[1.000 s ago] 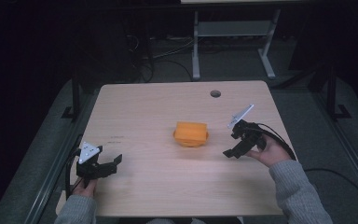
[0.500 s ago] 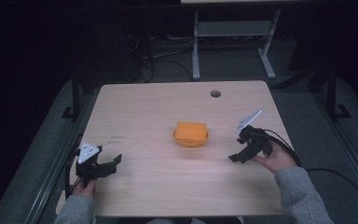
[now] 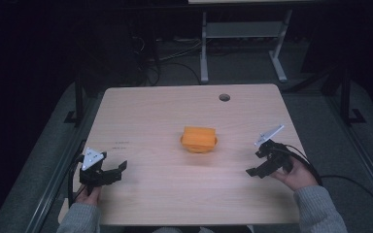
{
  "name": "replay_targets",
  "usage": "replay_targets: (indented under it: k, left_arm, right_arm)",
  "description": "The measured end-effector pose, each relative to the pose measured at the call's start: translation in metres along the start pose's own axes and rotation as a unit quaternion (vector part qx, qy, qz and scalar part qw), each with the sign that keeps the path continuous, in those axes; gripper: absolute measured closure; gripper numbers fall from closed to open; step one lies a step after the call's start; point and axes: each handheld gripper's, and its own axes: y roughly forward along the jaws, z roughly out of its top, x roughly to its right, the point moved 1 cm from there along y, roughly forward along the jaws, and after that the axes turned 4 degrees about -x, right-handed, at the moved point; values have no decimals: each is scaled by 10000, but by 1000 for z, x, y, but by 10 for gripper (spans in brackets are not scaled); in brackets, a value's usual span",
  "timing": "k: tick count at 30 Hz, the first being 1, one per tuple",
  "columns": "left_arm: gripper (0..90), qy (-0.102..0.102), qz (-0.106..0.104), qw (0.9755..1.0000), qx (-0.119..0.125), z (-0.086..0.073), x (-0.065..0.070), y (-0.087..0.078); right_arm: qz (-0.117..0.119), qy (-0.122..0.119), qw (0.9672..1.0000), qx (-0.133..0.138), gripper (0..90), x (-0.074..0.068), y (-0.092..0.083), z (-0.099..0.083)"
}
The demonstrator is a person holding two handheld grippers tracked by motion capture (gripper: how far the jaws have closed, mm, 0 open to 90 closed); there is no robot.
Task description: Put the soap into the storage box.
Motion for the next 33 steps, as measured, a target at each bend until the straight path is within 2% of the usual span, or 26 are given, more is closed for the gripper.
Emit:
replay_targets:
  k: [2,13,21,25,27,30,33]
  left_arm:
    - [136,58,-4,10000,-27,0,0,0]
    - [136,88,-38,10000,-23,-1,1,1]
    - [136,200,-200,9996,-9,-3,3,1]
    - [136,313,-323,9990,-60,-5,6,0]
    - [136,508,-323,9981,-133,-6,6,0]
    - [136,611,-355,9973,-186,-7,8,1]
    - [136,619,-403,9971,-194,-8,9,2]
  right_arm:
    - [5,76,10000,32,155,1,1,-7]
    - [5,395,9991,174,155,1,2,-36]
    - [-61,551,9980,303,155,-1,1,-56]
    - [-122,614,9972,405,153,-5,-2,-63]
    - [-148,629,9969,446,152,-7,-3,-66]
    - [-120,705,9961,520,150,-10,-3,-71]
    - [-123,796,9948,620,150,-13,-2,-76]
